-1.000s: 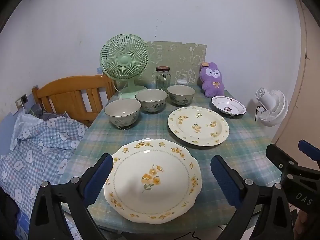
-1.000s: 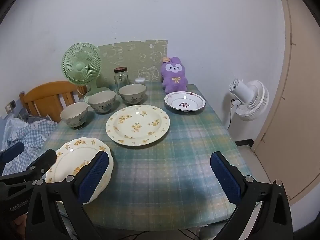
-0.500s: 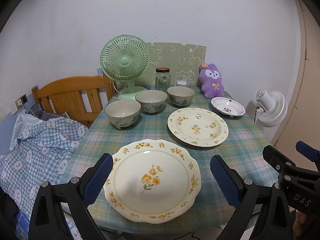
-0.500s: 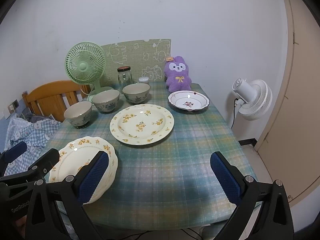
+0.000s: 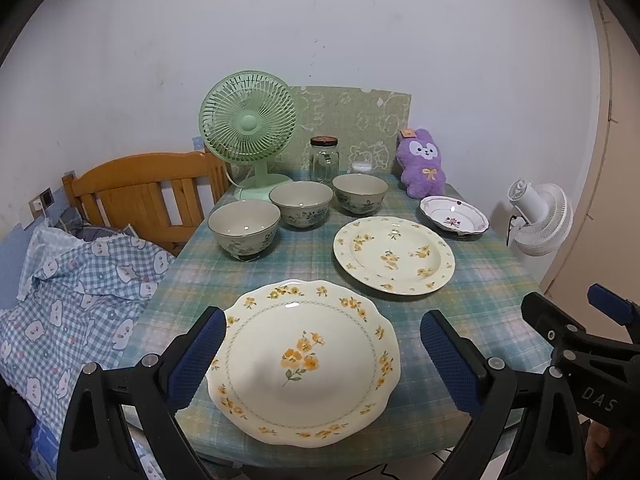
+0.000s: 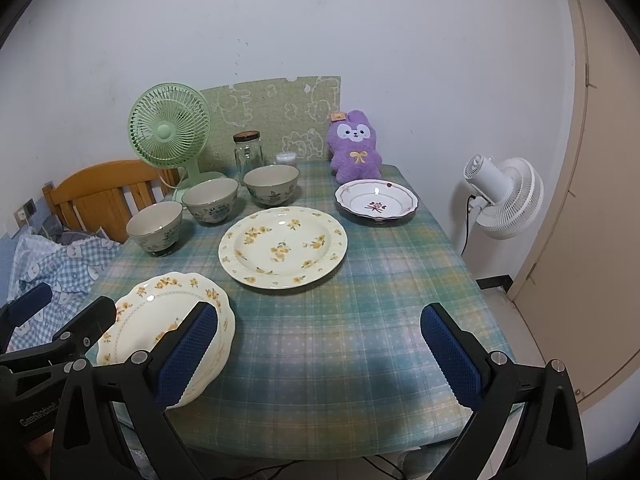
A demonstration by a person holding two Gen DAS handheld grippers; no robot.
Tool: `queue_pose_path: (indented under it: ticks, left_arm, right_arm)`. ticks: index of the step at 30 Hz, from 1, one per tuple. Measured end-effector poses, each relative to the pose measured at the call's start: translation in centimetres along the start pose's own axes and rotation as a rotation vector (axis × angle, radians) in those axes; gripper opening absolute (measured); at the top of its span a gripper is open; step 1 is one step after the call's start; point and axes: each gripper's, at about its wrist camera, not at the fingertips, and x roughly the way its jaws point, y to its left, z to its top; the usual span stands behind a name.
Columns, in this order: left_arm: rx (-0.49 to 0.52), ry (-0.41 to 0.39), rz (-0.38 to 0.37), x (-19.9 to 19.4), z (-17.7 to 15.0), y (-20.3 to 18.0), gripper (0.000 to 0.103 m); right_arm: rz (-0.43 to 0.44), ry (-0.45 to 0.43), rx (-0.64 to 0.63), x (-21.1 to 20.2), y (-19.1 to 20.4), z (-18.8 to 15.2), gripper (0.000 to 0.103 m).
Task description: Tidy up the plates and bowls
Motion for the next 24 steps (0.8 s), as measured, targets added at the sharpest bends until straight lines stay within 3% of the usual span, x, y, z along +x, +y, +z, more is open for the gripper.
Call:
queue_pose_path:
  ticks: [10, 24]
  left_arm:
    - [-0.005, 0.030, -0.033, 0.18, 0.30, -0.12, 0.094]
    - [-0.015, 0.018, -0.006, -0.05, 0.65, -0.04, 0.093]
  right_arm:
    - [-0.005, 0.003, 0.000, 0.17, 0.00, -0.06, 0.102]
    - [0.006, 0.005, -0.002, 0.05, -0.11, 0.11, 0.102]
